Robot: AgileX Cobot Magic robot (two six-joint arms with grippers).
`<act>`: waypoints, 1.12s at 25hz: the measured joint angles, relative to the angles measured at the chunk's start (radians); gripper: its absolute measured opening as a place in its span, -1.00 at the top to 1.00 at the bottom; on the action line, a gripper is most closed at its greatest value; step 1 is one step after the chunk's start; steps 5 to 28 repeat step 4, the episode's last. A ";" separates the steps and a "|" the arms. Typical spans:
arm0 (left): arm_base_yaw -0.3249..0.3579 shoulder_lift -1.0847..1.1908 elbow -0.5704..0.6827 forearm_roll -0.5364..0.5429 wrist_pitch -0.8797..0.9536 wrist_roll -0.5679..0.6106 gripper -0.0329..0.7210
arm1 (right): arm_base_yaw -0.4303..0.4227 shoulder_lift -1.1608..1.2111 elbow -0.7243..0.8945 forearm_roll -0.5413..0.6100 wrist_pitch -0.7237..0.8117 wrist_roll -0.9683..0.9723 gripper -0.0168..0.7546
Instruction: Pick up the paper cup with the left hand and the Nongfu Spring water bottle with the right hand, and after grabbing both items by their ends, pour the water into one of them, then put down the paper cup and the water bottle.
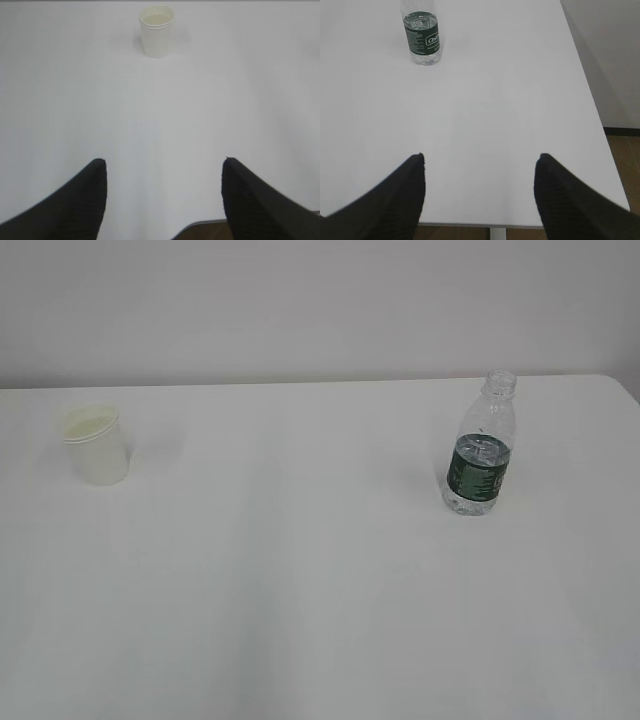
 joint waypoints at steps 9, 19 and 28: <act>0.000 0.000 0.000 0.000 0.000 0.000 -0.43 | 0.000 0.000 0.000 0.000 0.000 0.000 -0.39; 0.000 0.000 0.000 0.000 0.000 0.000 -0.43 | 0.000 0.000 0.000 0.000 0.000 0.000 -0.39; 0.000 0.000 0.000 0.000 0.000 0.000 -0.43 | 0.000 0.000 0.000 0.000 0.000 0.000 -0.39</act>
